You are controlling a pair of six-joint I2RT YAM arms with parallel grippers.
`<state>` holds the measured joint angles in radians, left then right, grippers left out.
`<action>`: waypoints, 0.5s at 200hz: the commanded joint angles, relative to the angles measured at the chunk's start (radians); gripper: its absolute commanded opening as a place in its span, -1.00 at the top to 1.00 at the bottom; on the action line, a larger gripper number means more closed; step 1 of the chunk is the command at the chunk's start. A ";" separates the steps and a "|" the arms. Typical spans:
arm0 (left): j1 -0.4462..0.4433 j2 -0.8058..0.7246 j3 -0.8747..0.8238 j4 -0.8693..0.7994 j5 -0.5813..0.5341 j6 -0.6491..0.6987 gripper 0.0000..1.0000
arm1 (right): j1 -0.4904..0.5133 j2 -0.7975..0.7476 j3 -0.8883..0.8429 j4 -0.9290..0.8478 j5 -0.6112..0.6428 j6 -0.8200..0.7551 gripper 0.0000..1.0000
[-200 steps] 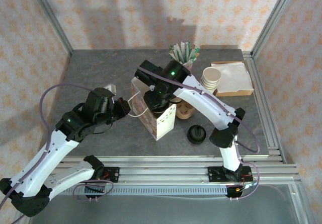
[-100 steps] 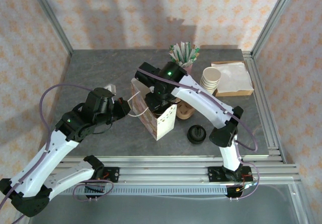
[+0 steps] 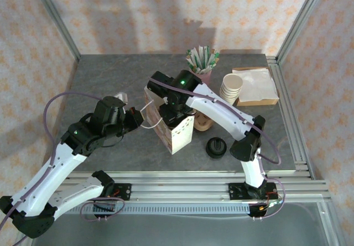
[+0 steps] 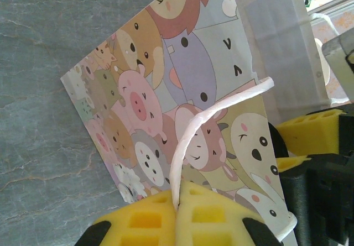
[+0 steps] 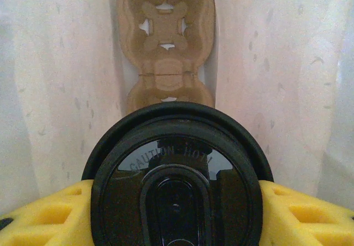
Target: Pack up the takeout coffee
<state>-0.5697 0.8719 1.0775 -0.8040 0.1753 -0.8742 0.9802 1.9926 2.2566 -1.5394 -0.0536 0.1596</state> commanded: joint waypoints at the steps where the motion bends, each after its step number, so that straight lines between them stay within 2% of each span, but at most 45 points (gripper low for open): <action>1: -0.007 -0.011 -0.015 -0.020 -0.018 -0.010 1.00 | -0.013 0.019 -0.023 0.010 0.005 0.000 -0.21; 100: -0.007 -0.017 -0.030 -0.022 -0.026 -0.007 1.00 | -0.026 -0.003 -0.116 0.079 -0.077 -0.017 -0.20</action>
<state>-0.5697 0.8654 1.0626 -0.8043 0.1749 -0.8742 0.9562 1.9965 2.1635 -1.4757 -0.1093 0.1558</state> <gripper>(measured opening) 0.045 0.607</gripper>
